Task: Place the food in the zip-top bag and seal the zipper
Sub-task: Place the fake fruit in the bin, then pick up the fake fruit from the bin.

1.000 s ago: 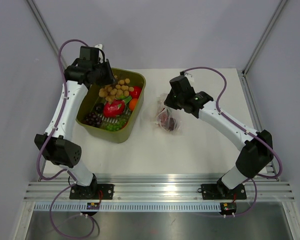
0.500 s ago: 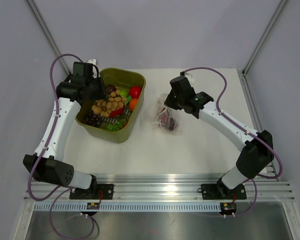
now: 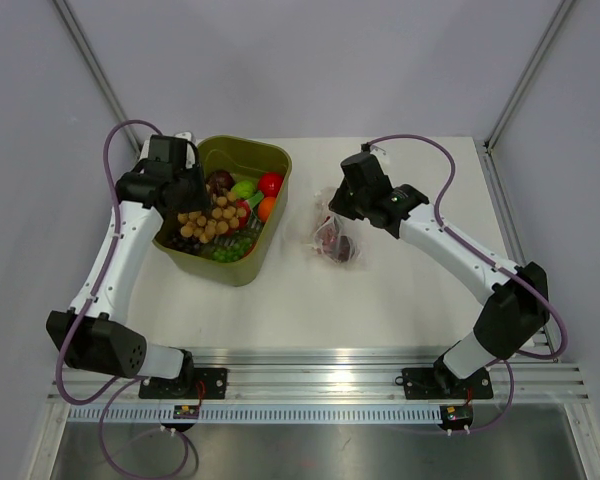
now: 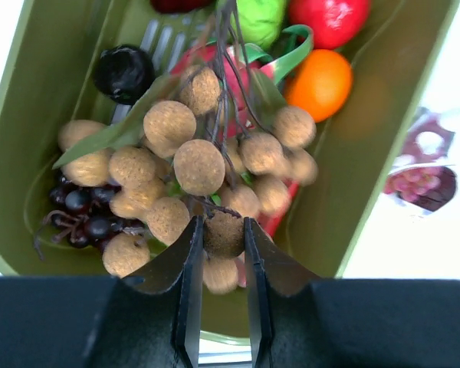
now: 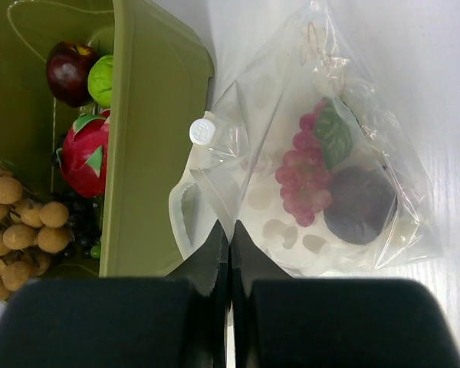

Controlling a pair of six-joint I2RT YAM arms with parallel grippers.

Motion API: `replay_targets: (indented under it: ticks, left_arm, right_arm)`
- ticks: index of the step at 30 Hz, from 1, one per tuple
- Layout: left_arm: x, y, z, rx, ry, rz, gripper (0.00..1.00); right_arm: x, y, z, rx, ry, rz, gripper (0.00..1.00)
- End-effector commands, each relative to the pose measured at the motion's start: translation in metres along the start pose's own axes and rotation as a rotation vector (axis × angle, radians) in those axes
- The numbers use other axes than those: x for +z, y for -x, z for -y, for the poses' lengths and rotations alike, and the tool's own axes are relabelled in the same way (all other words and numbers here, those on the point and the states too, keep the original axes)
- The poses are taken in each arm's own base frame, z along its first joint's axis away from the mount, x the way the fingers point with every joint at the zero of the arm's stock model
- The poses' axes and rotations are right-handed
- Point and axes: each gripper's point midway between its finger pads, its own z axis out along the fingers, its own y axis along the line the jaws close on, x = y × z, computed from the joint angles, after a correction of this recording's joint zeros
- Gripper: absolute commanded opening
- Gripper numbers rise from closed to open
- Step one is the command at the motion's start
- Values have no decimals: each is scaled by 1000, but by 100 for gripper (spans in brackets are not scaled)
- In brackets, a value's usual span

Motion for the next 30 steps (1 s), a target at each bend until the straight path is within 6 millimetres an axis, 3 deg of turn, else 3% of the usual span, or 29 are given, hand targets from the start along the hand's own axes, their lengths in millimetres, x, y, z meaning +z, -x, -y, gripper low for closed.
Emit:
replay_targets:
  ticks: [1,2,3,4,5,8,12,13,15,16,19,20,21,23,25,26,30]
  left_arm:
    - [-8,6,-15,5,68,65,14]
    - [-9,6,-17,4,73,68,30]
    - [-10,6,-16,6,68,68,60]
    - [-14,12,-6,24,17,75,83]
    - [-16,17,1,26,-10,75,87]
    - [-36,52,22,30,-74,172,87]
    - [-41,89,44,46,-103,247,80]
    - [-20,88,50,57,-99,206,79]
    - [-9,99,65,73,-119,194,76]
    - [17,95,68,74,-114,142,75]
    - [44,104,82,74,-156,118,73]
    - [69,99,83,74,-150,75,73]
    - [71,104,89,74,-173,76,73]
    - [100,96,96,75,-210,20,75]
    - [115,91,103,46,-264,-21,76]
    - [132,85,101,29,-260,-49,75]
    - [167,73,98,34,-250,-99,75]
  right_arm:
    - [-17,19,-14,9,67,61,0]
    - [-16,18,-13,7,63,58,0]
    - [-16,18,-13,5,63,58,0]
    - [-16,18,-14,3,64,57,0]
    - [-14,18,-13,1,60,55,0]
    - [-13,18,-12,-4,51,56,0]
    - [-14,21,-9,-11,33,67,0]
    - [-13,21,-9,-12,29,67,0]
    - [-11,21,-8,-13,20,66,0]
    - [-10,21,-8,-14,18,66,0]
    - [-6,21,-7,-16,3,58,0]
    - [-6,21,-7,-17,-3,57,0]
    - [-6,21,-6,-22,-8,57,0]
    - [-5,21,-5,-27,-17,55,0]
    - [-5,23,-5,-26,-20,58,0]
    - [-4,22,-6,-25,-22,57,0]
    - [-4,24,-6,-25,-34,58,0]
